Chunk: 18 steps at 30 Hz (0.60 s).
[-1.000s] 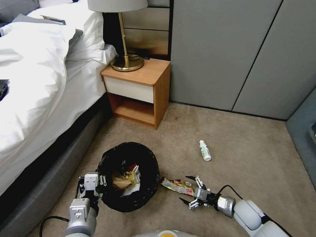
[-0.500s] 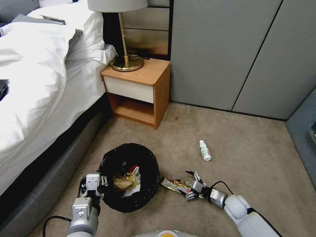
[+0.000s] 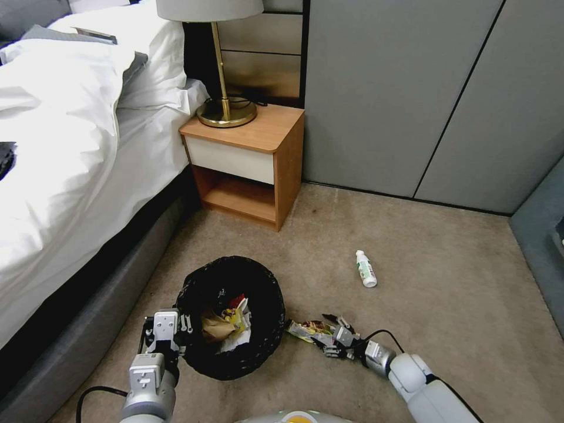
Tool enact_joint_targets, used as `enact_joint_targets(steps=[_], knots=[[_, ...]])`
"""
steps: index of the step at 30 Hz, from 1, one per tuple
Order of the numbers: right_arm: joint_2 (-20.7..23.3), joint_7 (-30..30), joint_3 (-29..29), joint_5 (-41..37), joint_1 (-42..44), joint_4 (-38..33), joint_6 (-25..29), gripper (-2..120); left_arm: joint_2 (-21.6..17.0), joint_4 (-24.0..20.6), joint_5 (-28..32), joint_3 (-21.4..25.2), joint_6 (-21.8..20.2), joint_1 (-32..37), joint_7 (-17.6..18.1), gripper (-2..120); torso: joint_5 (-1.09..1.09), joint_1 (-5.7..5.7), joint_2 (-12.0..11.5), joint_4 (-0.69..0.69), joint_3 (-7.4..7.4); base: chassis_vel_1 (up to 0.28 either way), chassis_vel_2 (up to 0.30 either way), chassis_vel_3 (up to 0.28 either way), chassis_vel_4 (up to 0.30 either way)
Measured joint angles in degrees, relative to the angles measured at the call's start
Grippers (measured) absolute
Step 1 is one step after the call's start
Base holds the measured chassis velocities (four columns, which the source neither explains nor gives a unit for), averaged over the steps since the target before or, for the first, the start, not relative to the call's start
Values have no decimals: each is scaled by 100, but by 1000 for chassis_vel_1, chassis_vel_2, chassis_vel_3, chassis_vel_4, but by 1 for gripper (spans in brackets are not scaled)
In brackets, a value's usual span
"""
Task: Pick up the trash bin, then pick up the garbage from the floor and place it into the trash bin.
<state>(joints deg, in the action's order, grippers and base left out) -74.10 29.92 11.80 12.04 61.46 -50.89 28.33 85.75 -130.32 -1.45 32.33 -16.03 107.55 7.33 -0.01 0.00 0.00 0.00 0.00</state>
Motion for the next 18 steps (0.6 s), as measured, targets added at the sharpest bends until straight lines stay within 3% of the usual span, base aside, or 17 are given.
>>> enact_joint_targets(steps=[16,18], knots=[[-76,-32,114,-237,191,-18,114,0,-25,-66,10,-7,23,18,4,1,1,0,0,0,0,0,0,0,0],[-55,-61,118,-311,206,-110,105,0,-27,-69,11,-7,24,17,4,1,0,0,0,-1,1,0,0,0,0]])
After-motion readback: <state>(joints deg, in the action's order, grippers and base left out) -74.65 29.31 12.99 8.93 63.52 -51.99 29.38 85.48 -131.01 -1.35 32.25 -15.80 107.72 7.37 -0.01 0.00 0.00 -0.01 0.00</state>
